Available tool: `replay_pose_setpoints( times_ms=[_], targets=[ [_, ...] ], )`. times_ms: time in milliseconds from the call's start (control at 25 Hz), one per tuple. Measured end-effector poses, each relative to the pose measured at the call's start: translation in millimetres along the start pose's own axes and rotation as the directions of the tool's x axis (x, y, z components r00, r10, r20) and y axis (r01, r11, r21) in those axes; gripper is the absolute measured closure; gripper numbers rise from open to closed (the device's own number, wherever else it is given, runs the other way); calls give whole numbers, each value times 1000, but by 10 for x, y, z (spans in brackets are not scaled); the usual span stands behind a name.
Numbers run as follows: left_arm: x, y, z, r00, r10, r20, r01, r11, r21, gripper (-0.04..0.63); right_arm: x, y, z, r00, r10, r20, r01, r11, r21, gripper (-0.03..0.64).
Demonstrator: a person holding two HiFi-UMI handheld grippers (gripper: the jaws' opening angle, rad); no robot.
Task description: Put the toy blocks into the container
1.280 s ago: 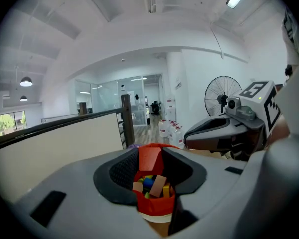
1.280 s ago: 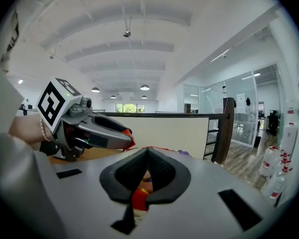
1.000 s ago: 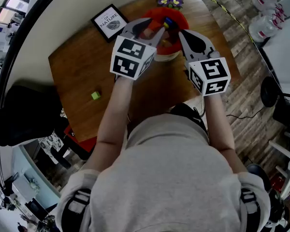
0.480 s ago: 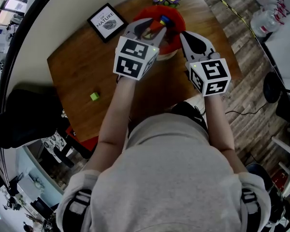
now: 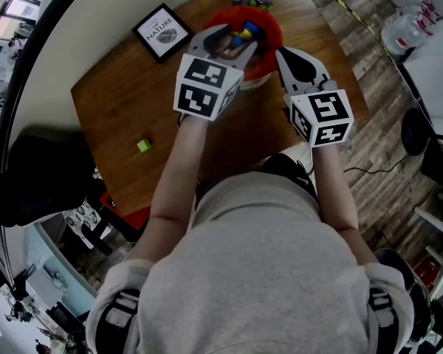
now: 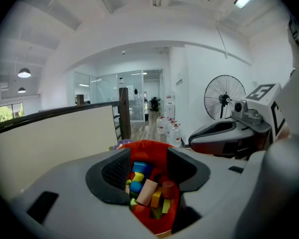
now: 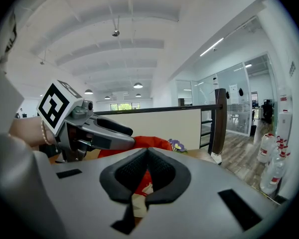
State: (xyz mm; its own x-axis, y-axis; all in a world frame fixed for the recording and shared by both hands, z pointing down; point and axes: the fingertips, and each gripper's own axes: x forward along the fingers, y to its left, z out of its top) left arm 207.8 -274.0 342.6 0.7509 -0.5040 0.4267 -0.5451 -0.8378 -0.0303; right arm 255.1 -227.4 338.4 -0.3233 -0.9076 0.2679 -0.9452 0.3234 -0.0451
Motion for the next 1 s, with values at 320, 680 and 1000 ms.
replay_pose_setpoints(
  times_ms=[320, 680, 1000],
  targets=[
    [-362, 89, 18, 996, 64, 54, -63, 997, -35, 373, -40, 285, 67, 999, 46, 5, -46, 999, -24, 606],
    [-1109, 312, -469, 982, 185, 22, -181, 975, -125, 382, 45, 992, 53, 983, 181, -14, -182, 982, -59, 606],
    [-1857, 614, -966, 953, 301, -21, -299, 932, -205, 388, 259, 1817, 38, 944, 325, -48, -328, 939, -106, 606]
  ],
)
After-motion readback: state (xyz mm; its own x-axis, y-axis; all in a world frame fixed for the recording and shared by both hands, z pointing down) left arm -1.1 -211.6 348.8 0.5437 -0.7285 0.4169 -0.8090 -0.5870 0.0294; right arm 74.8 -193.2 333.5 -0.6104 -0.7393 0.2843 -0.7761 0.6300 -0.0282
